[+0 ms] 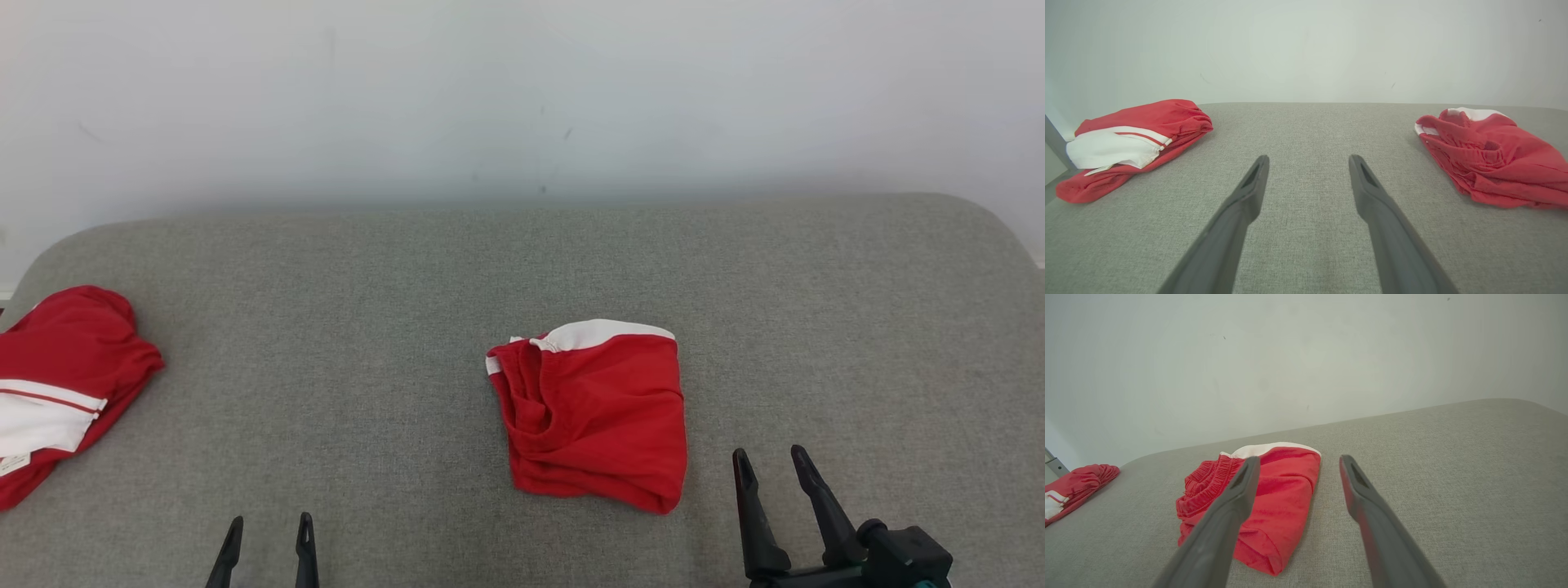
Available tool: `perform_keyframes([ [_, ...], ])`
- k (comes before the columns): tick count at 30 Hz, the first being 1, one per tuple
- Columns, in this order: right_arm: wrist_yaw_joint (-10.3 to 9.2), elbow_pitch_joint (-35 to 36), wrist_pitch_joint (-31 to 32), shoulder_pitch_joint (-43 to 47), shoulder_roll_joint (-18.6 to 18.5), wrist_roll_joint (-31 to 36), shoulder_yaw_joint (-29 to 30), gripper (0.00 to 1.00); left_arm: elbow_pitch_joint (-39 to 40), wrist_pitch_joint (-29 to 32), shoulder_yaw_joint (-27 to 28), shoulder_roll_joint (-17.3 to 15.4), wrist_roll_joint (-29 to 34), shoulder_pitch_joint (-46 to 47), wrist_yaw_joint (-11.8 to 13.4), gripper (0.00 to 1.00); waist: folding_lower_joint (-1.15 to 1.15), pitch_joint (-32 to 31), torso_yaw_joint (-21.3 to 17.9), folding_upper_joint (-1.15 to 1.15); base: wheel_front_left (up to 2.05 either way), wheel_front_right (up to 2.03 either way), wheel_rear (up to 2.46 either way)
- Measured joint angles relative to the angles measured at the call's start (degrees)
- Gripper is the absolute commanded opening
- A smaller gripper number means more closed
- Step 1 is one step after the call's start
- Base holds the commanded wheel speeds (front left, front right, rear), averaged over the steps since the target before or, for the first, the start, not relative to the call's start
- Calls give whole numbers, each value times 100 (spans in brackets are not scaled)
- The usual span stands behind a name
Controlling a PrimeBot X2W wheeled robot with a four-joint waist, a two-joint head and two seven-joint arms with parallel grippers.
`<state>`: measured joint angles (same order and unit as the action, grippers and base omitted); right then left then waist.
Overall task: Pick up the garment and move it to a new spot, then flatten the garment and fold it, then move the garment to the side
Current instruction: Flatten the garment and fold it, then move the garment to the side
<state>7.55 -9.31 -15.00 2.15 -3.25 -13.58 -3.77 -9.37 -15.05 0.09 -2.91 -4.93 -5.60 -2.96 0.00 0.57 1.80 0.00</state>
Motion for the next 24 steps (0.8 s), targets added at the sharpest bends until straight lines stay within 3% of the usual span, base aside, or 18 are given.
perform_keyframes([
  [24,0,-42,0,2,23,52,-11,100,-20,0,-16,0,32,-1,2,100,0,36,-16,0,0,0,0],
])
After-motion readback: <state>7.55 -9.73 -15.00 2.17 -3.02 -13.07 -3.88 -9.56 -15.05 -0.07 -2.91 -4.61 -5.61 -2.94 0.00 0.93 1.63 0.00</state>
